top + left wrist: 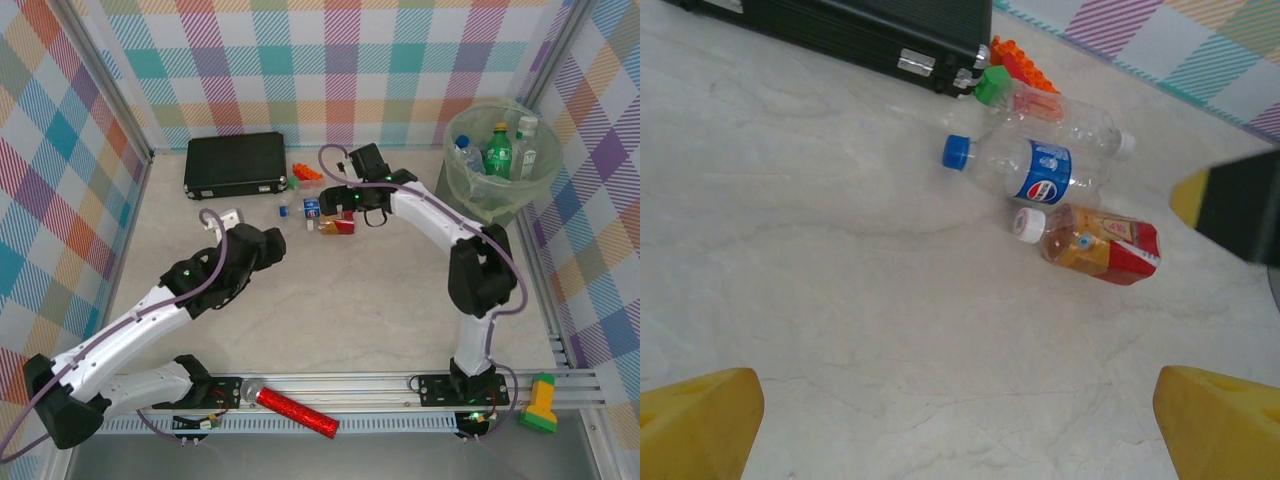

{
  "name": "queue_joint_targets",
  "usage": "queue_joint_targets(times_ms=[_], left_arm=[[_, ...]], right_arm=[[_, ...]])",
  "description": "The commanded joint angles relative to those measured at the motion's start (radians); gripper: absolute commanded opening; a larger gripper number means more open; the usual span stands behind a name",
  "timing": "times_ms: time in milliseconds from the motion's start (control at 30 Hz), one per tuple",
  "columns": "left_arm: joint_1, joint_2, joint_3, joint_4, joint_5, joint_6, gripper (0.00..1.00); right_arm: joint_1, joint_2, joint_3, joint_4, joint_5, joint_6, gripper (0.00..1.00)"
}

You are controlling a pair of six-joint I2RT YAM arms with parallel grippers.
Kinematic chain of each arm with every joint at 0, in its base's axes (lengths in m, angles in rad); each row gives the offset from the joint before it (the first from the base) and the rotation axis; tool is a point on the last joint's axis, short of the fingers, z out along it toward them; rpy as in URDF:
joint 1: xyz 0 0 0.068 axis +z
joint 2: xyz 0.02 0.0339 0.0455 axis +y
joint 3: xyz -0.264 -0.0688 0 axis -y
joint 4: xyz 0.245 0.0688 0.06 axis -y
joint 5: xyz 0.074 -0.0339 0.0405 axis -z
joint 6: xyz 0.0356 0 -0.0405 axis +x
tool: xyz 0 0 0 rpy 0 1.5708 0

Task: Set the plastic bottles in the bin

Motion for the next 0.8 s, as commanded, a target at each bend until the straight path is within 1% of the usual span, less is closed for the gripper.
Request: queue_joint_targets(times_ms=[0,133,233,433,767], left_arm=[[0.005,-0.064,-0.033,-0.052,-0.012,0.010,1.00],[0.005,-0.110,-0.051,-0.074,-0.015,0.012,1.00],[0.006,-0.128,-0.055,-0.093,-0.023,0.013,0.99],[0.006,-0.130,-0.074,-0.085,-0.020,0.020,1.00],[0.005,-0.113,-0.087,-0.064,0.009,0.022,1.00]], right_arm=[[0.003,0.102,0.114,-0.096,-0.015,-0.074,0.99],[0.003,0.199,0.224,-0.157,-0.022,-0.108,0.99],[0.002,0.226,0.251,-0.183,-0.038,-0.110,0.99],[0.011,0.168,0.129,-0.130,-0.106,-0.096,0.99],[0.057,0.087,0.033,-0.123,-0.105,-0.097,0.99]])
